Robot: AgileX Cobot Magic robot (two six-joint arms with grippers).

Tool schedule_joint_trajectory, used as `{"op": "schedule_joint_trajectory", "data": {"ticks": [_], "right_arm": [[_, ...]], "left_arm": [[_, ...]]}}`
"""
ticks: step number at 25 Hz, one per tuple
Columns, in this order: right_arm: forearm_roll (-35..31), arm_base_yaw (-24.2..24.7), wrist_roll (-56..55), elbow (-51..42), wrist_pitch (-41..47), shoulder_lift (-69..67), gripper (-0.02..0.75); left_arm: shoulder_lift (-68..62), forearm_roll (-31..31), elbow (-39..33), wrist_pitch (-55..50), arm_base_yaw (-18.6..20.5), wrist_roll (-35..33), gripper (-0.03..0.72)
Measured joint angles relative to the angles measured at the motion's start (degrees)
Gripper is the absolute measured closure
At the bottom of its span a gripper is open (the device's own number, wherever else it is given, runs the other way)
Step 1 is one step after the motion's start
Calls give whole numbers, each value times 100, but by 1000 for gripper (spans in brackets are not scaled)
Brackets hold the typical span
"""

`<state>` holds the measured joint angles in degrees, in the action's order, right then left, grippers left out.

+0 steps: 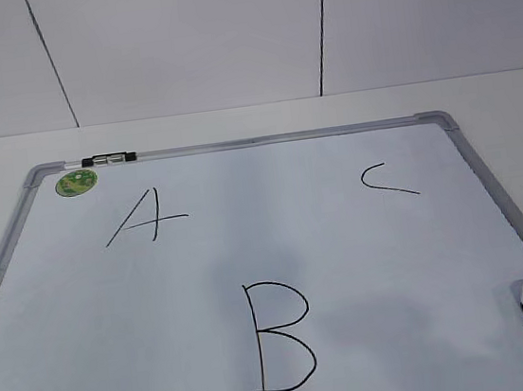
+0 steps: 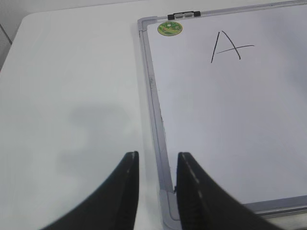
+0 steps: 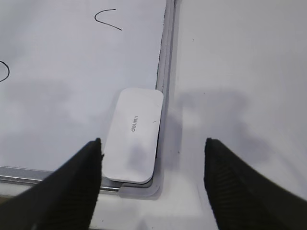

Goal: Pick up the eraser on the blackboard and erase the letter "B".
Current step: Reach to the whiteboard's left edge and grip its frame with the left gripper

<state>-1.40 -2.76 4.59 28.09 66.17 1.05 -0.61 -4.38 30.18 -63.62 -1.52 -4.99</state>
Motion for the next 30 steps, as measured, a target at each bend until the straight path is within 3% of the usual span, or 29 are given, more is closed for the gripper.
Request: {"op": "schedule_joint_trajectory", "data": {"ticks": [30], "right_arm": [[-12, 0, -245, 0, 0, -27, 203]], "left_arm": [[0, -73, 0, 0, 0, 0, 477]]}}
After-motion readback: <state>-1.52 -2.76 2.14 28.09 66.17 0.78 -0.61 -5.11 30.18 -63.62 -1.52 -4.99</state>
